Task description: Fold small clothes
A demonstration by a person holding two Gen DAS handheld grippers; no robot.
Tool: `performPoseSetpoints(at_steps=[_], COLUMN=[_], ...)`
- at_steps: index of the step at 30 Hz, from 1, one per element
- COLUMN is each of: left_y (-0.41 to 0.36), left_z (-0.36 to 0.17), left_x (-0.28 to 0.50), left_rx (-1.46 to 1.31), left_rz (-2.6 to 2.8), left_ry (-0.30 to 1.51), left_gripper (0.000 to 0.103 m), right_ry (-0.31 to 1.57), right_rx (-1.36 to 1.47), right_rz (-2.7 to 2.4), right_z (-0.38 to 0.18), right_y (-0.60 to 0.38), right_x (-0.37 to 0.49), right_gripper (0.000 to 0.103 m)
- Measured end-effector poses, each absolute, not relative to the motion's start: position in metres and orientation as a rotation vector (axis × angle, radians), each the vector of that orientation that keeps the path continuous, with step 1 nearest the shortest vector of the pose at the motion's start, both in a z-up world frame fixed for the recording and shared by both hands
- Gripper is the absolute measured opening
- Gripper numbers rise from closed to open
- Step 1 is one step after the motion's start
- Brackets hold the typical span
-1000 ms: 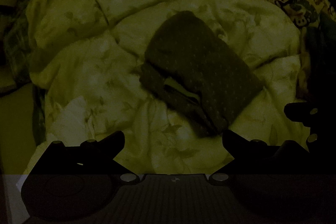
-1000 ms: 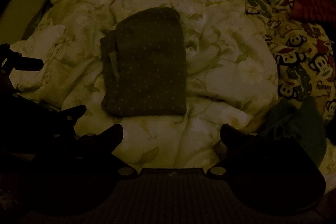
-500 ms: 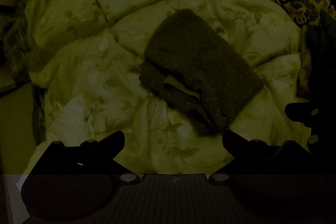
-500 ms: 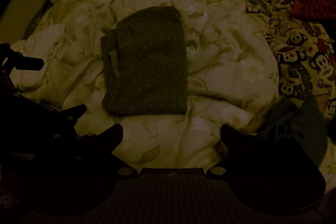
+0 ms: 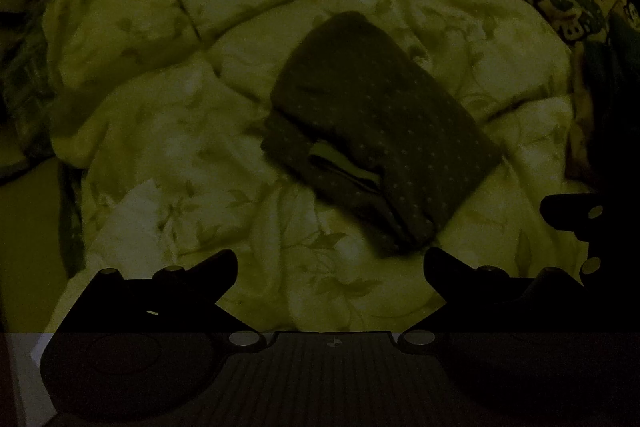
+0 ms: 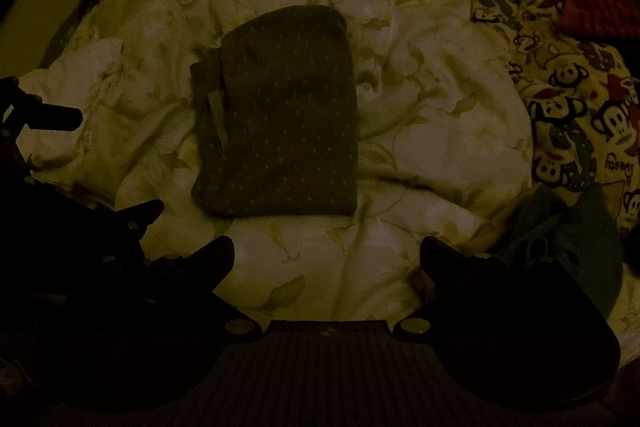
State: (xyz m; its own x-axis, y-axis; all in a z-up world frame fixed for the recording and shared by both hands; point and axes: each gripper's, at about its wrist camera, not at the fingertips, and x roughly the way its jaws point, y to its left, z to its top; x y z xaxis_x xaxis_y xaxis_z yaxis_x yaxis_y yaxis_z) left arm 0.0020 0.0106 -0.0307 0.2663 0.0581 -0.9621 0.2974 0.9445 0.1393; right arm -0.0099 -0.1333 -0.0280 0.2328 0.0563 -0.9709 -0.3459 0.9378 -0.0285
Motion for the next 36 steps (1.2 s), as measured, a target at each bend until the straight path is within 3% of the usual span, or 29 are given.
performPoseSetpoints(at_steps=[30, 36], left_y=[0.012, 0.0174], left_z=[-0.0345, -0.0376], left_x=[0.0019, -0.0028], left_rx=[0.315, 0.31], left_rz=[-0.152, -0.093], left_ry=[1.307, 1.257], left_gripper=[0.103, 0.103], right_ry=[1.316, 1.221], right_rx=[-0.262, -0.198], right_rz=[0.285, 0.317], right_z=[-0.0301, -0.0262], right_y=[-0.1331, -0.137], right_x=[-0.0099, -0.007], right_gripper=[0.1, 0.1])
